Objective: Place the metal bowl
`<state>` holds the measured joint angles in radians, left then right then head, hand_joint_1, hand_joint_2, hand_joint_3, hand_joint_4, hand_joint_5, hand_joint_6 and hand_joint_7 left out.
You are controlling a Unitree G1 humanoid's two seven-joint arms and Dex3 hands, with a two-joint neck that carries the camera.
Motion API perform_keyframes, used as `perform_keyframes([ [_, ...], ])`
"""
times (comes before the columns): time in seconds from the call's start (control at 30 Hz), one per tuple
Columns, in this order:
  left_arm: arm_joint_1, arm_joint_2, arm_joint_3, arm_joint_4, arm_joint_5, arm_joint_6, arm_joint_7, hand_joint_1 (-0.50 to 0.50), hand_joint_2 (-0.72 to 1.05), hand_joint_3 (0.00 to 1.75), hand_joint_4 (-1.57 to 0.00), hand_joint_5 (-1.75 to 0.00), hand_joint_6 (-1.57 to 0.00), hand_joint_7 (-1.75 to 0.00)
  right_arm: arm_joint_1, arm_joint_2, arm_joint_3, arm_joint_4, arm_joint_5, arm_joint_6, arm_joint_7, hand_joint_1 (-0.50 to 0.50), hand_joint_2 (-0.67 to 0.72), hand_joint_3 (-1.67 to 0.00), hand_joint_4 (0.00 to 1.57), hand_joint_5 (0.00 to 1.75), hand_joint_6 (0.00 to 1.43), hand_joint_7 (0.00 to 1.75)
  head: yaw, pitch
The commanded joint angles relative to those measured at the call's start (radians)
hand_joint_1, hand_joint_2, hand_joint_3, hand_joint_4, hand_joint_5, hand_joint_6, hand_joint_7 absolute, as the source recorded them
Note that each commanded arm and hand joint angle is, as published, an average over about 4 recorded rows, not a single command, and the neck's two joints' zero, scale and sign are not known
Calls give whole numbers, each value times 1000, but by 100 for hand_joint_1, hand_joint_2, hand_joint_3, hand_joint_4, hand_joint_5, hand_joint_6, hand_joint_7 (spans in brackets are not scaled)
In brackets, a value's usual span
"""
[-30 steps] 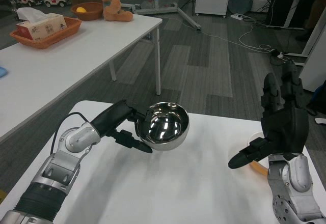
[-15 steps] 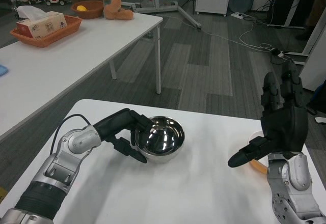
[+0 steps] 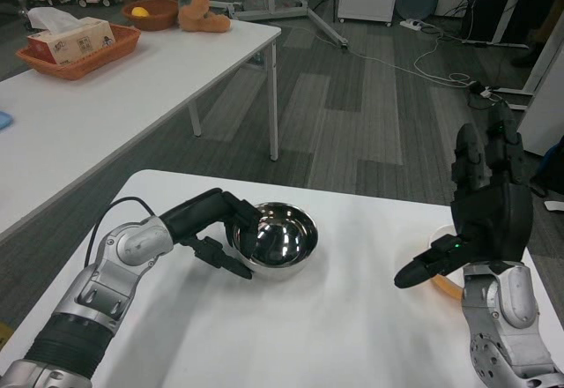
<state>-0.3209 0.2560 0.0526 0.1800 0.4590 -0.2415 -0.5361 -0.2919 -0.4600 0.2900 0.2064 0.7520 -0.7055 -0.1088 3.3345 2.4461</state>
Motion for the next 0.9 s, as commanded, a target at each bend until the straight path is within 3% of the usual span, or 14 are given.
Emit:
perform_keyframes([
  [0.03,19,11,16,-1,16,1,-7,-50,105,9,-33,-144,-126,-106,8,1,1,7,7,-9,1,-46,60,0,0,0,0,0,0,0],
  [0.23,24,11,29,-2,17,0,-6,-50,91,9,-13,-108,-118,-93,8,1,1,5,8,-9,1,-46,60,0,0,0,0,0,0,3],
  [0.37,29,15,34,-6,17,0,-7,-50,60,0,-6,-92,-103,-68,8,1,1,5,7,-9,1,-46,60,0,0,0,0,0,2,14],
  [0.43,32,16,36,-8,17,-1,-7,-50,43,0,-4,-92,-98,-58,8,1,1,5,7,-9,1,-46,60,0,0,0,0,0,0,24],
  [0.63,36,16,43,-12,17,-2,-9,-50,-6,0,0,-82,-90,-49,8,3,1,2,7,-11,1,-46,60,0,0,0,0,0,-3,25],
  [0.8,36,16,50,-13,16,-6,-10,-50,-46,0,0,-82,-82,-49,8,3,1,2,7,-11,1,-46,60,-2,0,0,0,0,-9,20],
  [0.9,38,16,62,-13,13,-9,-8,-50,-59,0,0,-82,-75,-49,8,4,0,2,7,-11,1,-46,57,0,0,0,0,0,-18,8],
])
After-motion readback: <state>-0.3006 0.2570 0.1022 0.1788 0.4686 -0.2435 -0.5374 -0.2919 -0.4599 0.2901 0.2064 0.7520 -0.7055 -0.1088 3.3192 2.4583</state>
